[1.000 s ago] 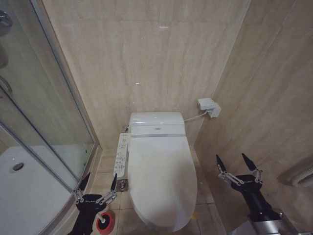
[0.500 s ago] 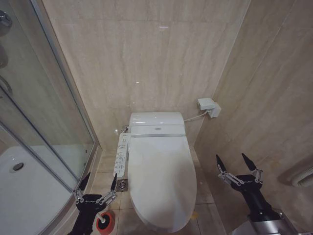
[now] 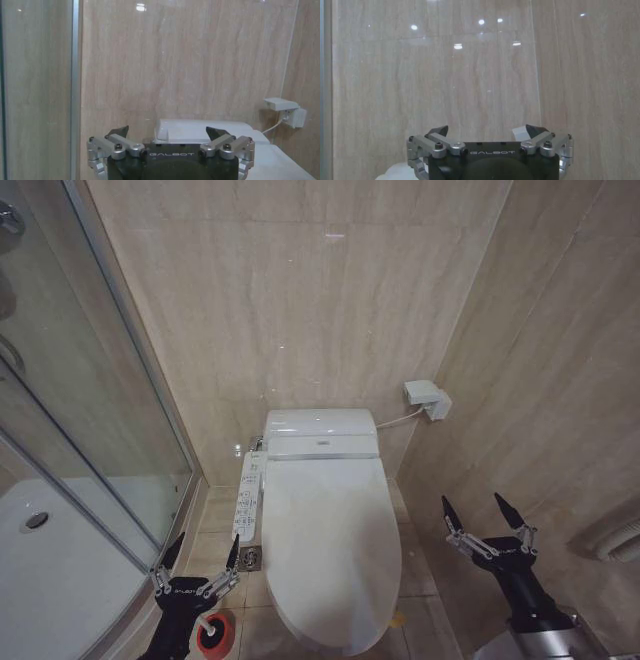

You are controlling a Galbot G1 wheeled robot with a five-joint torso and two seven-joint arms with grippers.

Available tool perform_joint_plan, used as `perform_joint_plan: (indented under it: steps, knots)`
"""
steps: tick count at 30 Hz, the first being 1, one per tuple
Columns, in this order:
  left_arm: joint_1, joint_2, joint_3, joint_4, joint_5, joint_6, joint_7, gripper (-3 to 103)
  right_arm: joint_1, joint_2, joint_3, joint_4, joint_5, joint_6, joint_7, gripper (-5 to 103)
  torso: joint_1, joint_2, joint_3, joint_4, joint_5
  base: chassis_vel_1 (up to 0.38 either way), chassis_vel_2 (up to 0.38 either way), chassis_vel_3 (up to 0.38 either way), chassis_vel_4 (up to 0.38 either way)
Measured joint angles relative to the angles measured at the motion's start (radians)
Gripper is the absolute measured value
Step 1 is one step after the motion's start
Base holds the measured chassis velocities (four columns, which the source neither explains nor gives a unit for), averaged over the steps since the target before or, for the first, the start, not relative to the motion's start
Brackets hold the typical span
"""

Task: Open the toilet lid, clean the toilet bowl with a toilet brush, close the toilet lid, and flush.

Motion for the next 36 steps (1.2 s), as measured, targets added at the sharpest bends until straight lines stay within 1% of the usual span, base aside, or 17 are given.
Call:
perform_joint_plan:
  steps: [36]
  knots:
    - [0.000, 0.000, 0.000, 0.000, 0.000, 0.000, 0.000, 100, 0.000, 0.000, 0.000, 0.000, 0.000, 0.000, 0.000, 100, 0.000, 0.000, 0.000, 0.0000, 0.0000, 0.000, 0.000, 0.000, 0.000]
